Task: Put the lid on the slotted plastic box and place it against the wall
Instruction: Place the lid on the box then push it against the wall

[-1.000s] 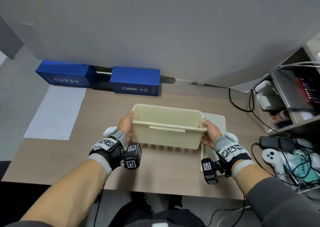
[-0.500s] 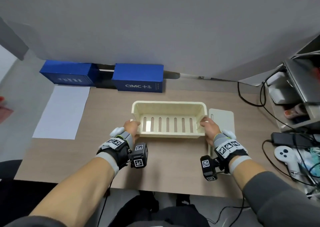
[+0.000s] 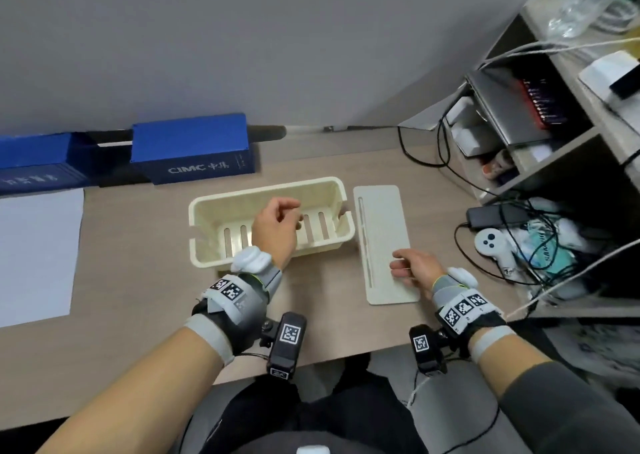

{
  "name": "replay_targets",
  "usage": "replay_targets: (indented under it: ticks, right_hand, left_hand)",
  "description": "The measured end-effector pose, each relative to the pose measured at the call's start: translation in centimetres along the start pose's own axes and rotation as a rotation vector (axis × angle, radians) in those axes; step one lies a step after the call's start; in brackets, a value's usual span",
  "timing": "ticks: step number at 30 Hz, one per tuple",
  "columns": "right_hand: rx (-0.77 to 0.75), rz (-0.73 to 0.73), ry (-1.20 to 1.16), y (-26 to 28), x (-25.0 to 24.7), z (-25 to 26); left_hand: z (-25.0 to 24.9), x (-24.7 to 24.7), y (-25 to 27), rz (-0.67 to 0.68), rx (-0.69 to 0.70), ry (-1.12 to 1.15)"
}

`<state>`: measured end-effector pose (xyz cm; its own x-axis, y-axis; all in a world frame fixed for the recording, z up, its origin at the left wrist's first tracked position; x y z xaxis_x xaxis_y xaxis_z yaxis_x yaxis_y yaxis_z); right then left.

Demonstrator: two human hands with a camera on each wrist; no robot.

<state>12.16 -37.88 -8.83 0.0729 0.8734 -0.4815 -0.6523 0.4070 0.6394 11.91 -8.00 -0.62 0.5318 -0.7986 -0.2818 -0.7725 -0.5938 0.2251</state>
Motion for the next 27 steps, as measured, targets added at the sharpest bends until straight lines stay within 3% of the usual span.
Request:
replay_targets:
  ticks: [4, 7, 11, 14, 18, 21, 25, 27]
  right_hand:
    - [-0.093, 0.001, 0.260, -2.3, -3.2, -2.0]
    - [-0.138, 0.004, 0.356, -3.2, -4.4, -3.2]
    - [-0.133, 0.082, 0.322, -4.8, -5.6, -3.7]
    - [-0.071, 0.167, 0.284, -5.3, -6.2, -3.3]
    - [0.010, 0.243, 0.268, -6.1, -6.1, -2.6]
    - [0.032, 0.235, 0.270, -7.1, -6.2, -3.0]
    - [0.006, 0.174, 0.156, -8.3, -7.3, -4.1]
    - [-0.015, 0.141, 0.057, -8.4, -8.4, -4.2]
  left_hand:
    - [-0.4, 5.9, 4.4, 0.335, -0.228, -0.016]
    - [1.5, 9.0, 6.8, 0.522, -0.365, -0.223]
    - [4.9, 13.8, 8.8, 0.456, -0.401, -0.541]
    - [6.8, 16.0, 9.3, 0.302, -0.562, -0.400]
    - [7.6, 17.4, 10.0, 0.246, -0.738, -0.255]
    - [7.2, 17.9, 10.1, 0.214, -0.686, -0.361]
    - [6.1, 18.9, 10.6, 0.349, -0.518, -0.522]
    - [6.0, 19.4, 10.9, 0.423, -0.502, -0.425]
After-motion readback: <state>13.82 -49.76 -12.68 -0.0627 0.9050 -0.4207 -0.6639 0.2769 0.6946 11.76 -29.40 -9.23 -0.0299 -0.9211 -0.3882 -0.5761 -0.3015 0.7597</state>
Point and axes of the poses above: each hand's wrist, its own y-axis away from the middle knuckle, its own x-axis out of the palm, z = x × y, the point moved 3 cm from there along -y, towards the middle knuckle, and after that the axes turned 14 degrees about -z, right-handed, at the moved point
